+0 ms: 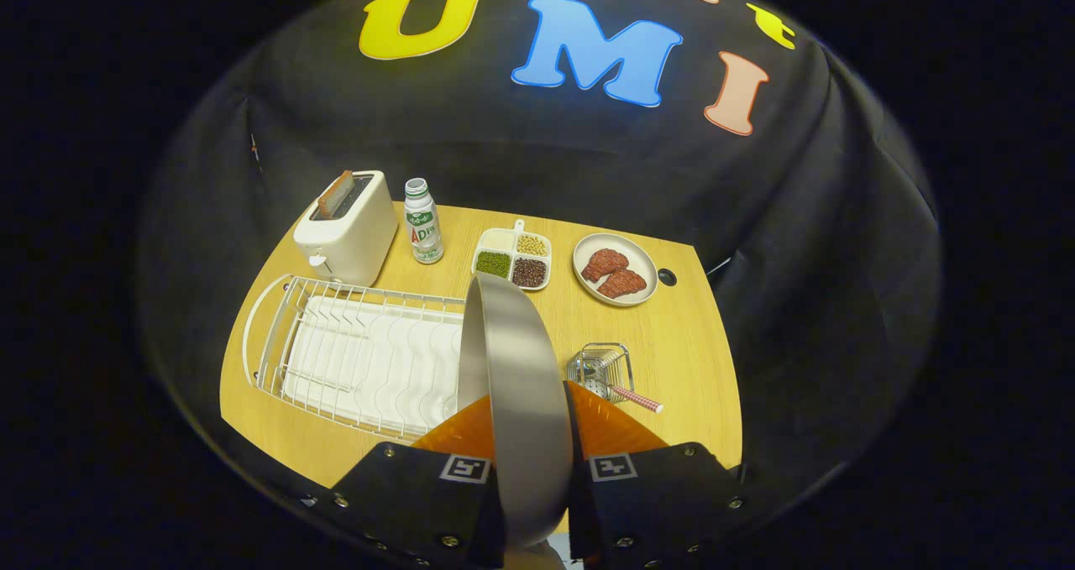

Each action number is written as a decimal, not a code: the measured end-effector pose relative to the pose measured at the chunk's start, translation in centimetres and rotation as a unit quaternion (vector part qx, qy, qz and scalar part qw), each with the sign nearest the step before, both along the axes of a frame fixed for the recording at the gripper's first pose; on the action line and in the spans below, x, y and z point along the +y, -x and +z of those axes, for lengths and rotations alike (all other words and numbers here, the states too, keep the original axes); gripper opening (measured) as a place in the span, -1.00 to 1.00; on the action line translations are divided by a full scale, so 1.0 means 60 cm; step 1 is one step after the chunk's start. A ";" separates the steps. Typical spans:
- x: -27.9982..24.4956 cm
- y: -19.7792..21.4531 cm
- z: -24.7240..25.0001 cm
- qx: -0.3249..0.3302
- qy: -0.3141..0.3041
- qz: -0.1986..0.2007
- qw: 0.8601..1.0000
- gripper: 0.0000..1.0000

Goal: Take the plate from the dish rack, then take the spoon from the basket and place it into the plate.

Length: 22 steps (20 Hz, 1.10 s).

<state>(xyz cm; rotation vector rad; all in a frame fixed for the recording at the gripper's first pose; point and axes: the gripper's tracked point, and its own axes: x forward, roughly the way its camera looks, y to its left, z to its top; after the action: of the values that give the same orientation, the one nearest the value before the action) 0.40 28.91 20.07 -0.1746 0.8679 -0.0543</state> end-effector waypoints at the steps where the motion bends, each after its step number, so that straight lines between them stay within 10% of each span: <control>1: -0.014 0.011 0.003 0.000 -0.004 -0.001 1.000 -0.43; 22: -0.165 0.172 -0.231 0.106 -0.131 0.006 0.986 -0.43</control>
<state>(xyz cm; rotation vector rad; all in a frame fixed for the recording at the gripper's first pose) -9.93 18.99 6.23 0.0618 1.0774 0.0918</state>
